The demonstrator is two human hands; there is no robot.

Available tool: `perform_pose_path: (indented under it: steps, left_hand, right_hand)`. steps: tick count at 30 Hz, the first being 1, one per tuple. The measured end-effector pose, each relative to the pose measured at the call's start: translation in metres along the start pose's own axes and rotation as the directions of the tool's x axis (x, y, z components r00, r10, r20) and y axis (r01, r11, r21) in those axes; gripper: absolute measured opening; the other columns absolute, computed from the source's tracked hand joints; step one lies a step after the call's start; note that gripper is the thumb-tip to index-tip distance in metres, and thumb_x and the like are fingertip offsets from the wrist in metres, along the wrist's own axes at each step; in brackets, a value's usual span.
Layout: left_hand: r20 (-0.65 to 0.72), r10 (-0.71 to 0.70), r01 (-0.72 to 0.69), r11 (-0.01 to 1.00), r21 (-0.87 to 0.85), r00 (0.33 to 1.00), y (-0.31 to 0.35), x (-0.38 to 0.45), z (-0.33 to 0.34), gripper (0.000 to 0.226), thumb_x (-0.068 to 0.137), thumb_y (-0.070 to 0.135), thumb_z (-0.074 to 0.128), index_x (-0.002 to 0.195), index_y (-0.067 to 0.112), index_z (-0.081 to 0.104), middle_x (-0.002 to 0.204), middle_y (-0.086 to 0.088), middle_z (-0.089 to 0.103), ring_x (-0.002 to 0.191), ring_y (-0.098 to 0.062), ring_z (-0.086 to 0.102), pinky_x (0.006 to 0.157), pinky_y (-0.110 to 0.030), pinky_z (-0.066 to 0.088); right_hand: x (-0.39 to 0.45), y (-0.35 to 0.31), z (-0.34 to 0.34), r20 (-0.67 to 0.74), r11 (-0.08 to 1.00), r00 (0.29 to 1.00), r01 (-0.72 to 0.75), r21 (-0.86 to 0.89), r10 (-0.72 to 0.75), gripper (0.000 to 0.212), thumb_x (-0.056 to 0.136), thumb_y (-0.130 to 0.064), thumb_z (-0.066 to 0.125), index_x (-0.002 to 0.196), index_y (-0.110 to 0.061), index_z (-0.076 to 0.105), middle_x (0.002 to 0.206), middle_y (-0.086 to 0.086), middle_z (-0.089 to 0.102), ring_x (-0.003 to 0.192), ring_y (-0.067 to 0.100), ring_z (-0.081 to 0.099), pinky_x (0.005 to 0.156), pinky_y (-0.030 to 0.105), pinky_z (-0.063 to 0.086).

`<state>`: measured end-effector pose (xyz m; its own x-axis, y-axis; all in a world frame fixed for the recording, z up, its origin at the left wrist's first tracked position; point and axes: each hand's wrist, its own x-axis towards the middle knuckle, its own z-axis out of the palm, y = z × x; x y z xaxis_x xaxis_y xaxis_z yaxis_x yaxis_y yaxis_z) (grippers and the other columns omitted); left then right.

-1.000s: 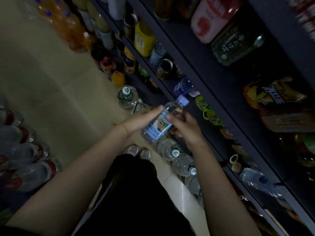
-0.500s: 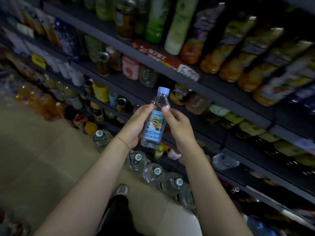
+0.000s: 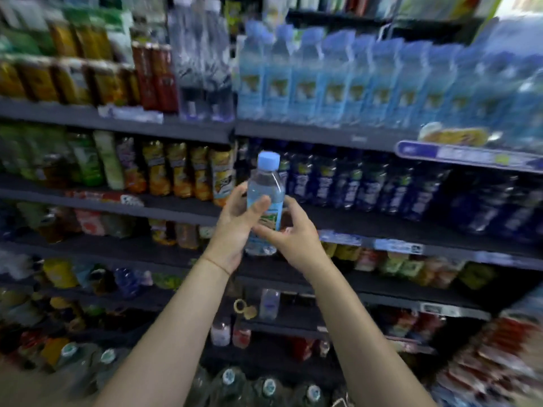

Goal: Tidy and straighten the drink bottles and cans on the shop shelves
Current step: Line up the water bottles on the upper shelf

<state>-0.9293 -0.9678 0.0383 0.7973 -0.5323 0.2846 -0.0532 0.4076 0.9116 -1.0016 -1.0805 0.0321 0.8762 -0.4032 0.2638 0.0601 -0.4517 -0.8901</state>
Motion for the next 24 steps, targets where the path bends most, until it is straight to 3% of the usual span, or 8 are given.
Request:
perform_pose_path:
  steps: [4,7,10,13,15,18,22,24]
  left_hand:
    - [0.169,0.118,-0.134,0.987,0.086,0.978,0.042,0.018,0.065,0.065,0.080,0.054,0.068,0.135,0.021,0.056,0.128,-0.004,0.066,0.119,-0.024,0.063,0.098,-0.042,0.052]
    - [0.281,0.123,-0.185,0.961,0.206,0.952,0.058,0.041,0.100,0.068,0.086,0.061,0.059,0.143,0.026,0.048,0.138,-0.001,0.060,0.128,-0.022,0.056,0.107,-0.047,0.044]
    - [0.254,0.082,-0.166,0.929,0.330,0.964,0.059,0.069,0.121,0.071,0.085,0.073,0.052,0.143,0.032,0.046,0.140,0.005,0.056,0.129,-0.014,0.052,0.111,-0.048,0.040]
    - [0.173,0.122,-0.186,0.883,0.431,0.977,0.050,0.099,0.131,0.046,0.098,0.051,0.050,0.139,0.030,0.051,0.141,0.008,0.050,0.127,-0.009,0.046,0.110,-0.036,0.038]
    - [0.158,0.242,-0.288,0.758,0.584,0.957,0.042,0.123,0.131,0.036,0.099,0.037,0.056,0.132,0.024,0.056,0.136,0.007,0.048,0.131,-0.014,0.044,0.109,-0.033,0.037]
    - [0.199,0.435,-0.398,0.432,0.809,0.878,0.026,0.162,0.126,0.040,0.096,0.029,0.061,0.134,0.019,0.055,0.152,-0.004,0.037,0.144,-0.024,0.029,0.115,-0.040,0.027]
    - [0.238,0.473,-0.341,0.145,0.929,0.848,0.009,0.200,0.118,0.067,0.097,0.032,0.055,0.156,0.023,0.025,0.167,-0.006,0.002,0.153,-0.028,-0.004,0.123,-0.050,0.009]
    - [0.259,0.469,-0.314,0.043,0.948,0.844,0.000,0.213,0.114,0.070,0.098,0.037,0.050,0.158,0.025,0.015,0.167,-0.006,-0.006,0.153,-0.030,-0.011,0.121,-0.053,0.005]
  right_hand:
    - [0.004,-0.040,-0.068,-0.177,0.986,0.969,0.167,-0.028,-0.169,0.056,0.078,-0.038,0.082,0.127,-0.032,0.055,0.108,-0.009,0.064,0.092,-0.001,0.060,0.076,0.015,0.051]
    - [0.014,-0.051,-0.106,-0.323,0.971,0.916,0.224,-0.079,-0.238,0.058,0.074,-0.049,0.081,0.124,-0.037,0.056,0.106,-0.006,0.064,0.094,0.012,0.062,0.080,0.034,0.056]
    - [0.036,-0.052,-0.138,-0.426,0.973,0.875,0.203,-0.110,-0.231,0.059,0.073,-0.049,0.082,0.124,-0.034,0.057,0.108,-0.007,0.065,0.097,0.013,0.062,0.082,0.039,0.057]
    - [0.063,-0.050,-0.165,-0.492,0.979,0.847,0.180,-0.092,-0.202,0.064,0.075,-0.041,0.084,0.131,-0.025,0.058,0.111,-0.008,0.066,0.100,0.010,0.062,0.082,0.033,0.056]
    - [0.084,-0.049,-0.177,-0.523,0.984,0.834,0.161,-0.077,-0.177,0.073,0.075,-0.042,0.084,0.138,-0.022,0.053,0.120,-0.008,0.066,0.108,0.011,0.062,0.084,0.031,0.055]
    - [0.118,-0.052,-0.186,-0.546,0.987,0.823,0.121,-0.103,-0.158,0.082,0.076,-0.049,0.081,0.146,-0.022,0.045,0.133,-0.006,0.059,0.116,0.015,0.057,0.090,0.038,0.053]
    - [0.161,-0.052,-0.183,-0.527,0.990,0.840,0.072,-0.121,-0.126,0.079,0.081,-0.043,0.079,0.148,-0.023,0.042,0.130,-0.010,0.057,0.111,0.015,0.058,0.086,0.036,0.051]
    - [0.178,-0.046,-0.180,-0.522,0.988,0.845,0.038,-0.151,-0.112,0.080,0.082,-0.043,0.078,0.150,-0.023,0.041,0.137,-0.004,0.056,0.121,0.019,0.056,0.091,0.038,0.052]
